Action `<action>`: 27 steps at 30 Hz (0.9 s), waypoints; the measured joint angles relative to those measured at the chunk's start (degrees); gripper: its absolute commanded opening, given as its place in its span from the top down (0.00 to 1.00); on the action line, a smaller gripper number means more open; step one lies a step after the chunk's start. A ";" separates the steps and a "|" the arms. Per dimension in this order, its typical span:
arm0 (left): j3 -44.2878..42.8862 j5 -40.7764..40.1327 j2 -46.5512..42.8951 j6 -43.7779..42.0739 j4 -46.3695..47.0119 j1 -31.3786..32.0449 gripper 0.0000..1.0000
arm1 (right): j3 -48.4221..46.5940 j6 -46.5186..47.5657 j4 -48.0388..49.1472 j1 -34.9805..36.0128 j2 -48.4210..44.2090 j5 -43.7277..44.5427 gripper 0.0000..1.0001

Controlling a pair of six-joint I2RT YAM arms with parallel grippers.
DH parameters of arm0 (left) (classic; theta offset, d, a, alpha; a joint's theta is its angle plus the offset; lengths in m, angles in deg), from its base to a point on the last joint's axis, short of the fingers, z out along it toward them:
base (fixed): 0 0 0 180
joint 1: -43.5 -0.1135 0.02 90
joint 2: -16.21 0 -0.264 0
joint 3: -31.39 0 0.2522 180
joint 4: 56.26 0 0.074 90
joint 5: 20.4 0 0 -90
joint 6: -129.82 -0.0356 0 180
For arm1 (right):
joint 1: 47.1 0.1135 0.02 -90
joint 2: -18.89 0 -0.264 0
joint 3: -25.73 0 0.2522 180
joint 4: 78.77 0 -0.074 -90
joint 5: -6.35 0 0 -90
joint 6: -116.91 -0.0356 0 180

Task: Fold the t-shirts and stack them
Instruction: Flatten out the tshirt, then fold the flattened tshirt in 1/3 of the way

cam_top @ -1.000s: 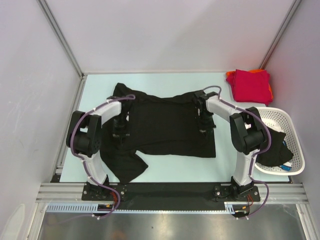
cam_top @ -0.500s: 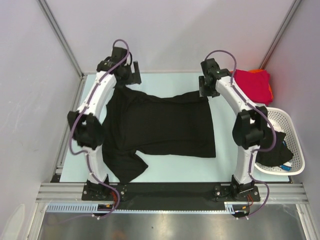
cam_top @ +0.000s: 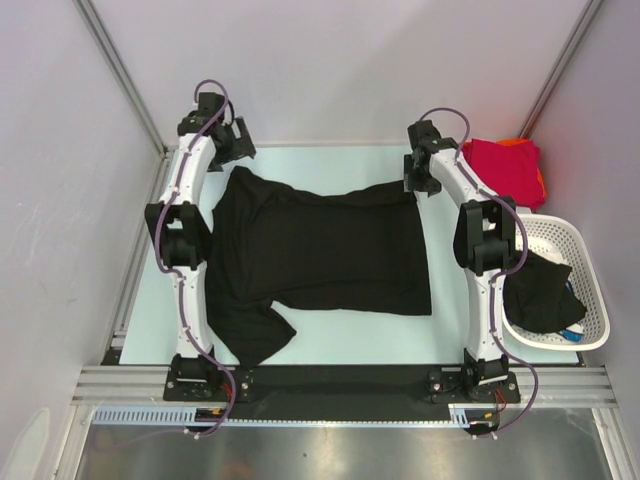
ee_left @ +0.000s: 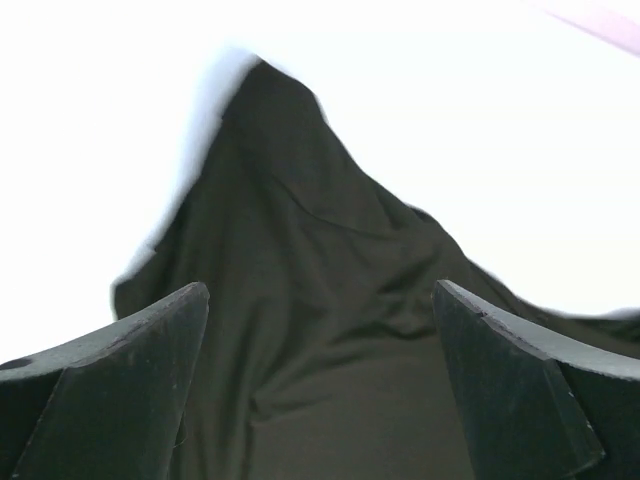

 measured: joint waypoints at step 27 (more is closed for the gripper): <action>-1.79 8.90 11.65 4.66 5.73 -7.28 0.33 | -4.42 -1.07 4.02 -0.31 8.52 -8.02 0.73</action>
